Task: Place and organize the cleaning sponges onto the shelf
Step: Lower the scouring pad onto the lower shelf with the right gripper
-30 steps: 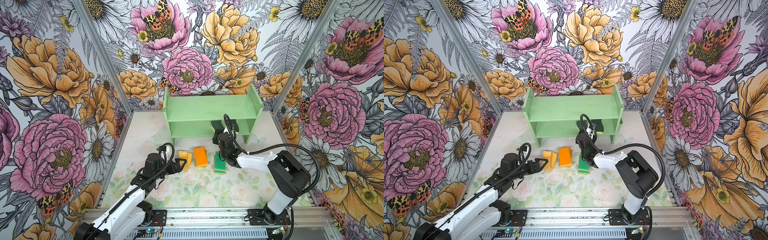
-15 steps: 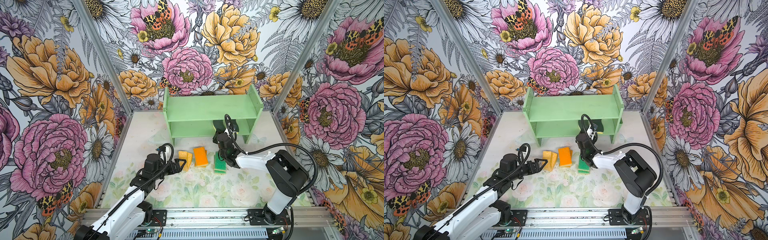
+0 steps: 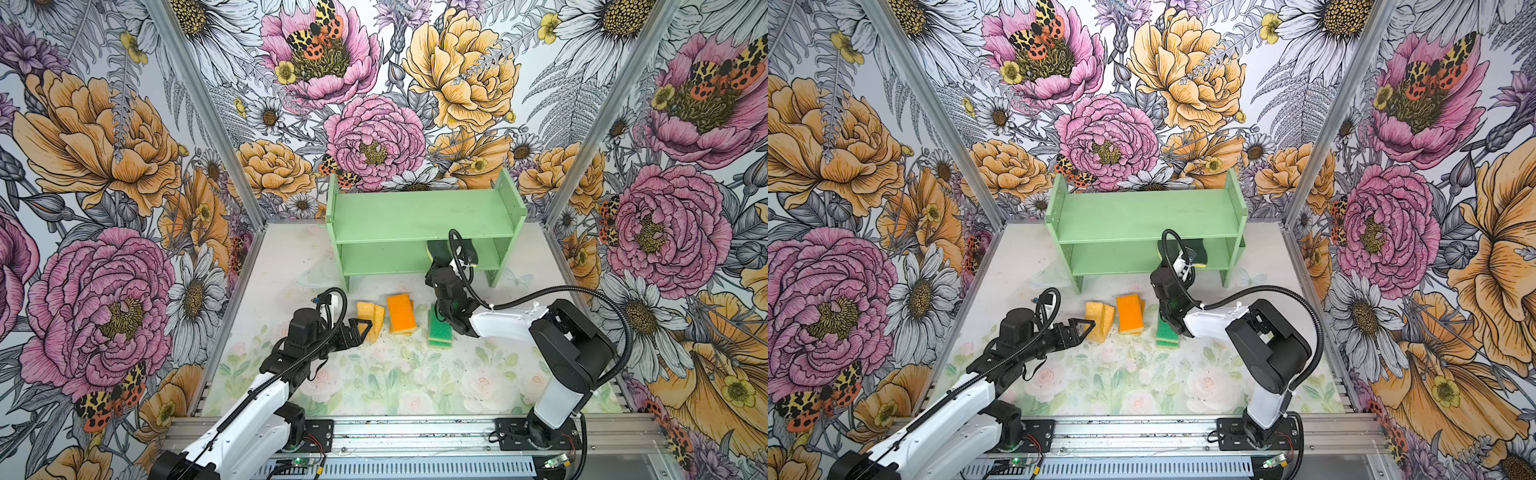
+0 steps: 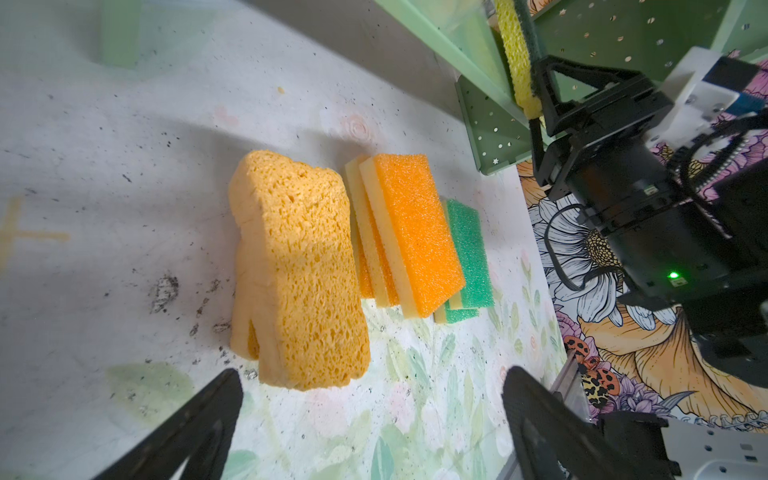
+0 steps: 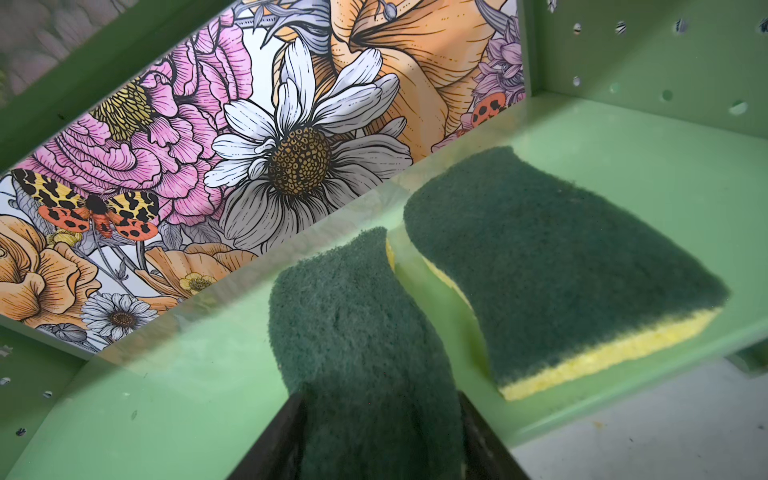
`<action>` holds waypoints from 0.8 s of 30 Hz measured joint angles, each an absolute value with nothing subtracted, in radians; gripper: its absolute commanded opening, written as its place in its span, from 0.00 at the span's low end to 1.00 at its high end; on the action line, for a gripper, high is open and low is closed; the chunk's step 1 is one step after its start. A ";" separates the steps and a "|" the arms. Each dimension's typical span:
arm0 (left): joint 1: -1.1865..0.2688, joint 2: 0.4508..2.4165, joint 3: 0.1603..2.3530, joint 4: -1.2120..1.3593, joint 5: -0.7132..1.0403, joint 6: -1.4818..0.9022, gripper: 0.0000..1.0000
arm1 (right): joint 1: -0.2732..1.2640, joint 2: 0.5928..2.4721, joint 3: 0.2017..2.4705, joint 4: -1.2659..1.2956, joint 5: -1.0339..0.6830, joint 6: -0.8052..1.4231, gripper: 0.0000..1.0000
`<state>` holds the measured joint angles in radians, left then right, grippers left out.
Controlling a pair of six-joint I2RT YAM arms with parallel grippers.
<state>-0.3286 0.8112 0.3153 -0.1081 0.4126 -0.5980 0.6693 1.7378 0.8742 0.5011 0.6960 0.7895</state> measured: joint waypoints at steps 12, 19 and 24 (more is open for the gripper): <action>-0.323 0.811 0.315 -0.108 0.413 -0.598 0.99 | 0.671 1.749 0.875 0.525 0.711 0.800 0.56; -0.323 0.811 0.315 -0.108 0.413 -0.598 0.99 | 0.674 1.750 0.876 0.531 0.711 0.812 0.61; -0.323 0.805 0.315 -0.108 0.413 -0.598 0.99 | 0.677 1.750 0.876 0.534 0.711 0.821 0.64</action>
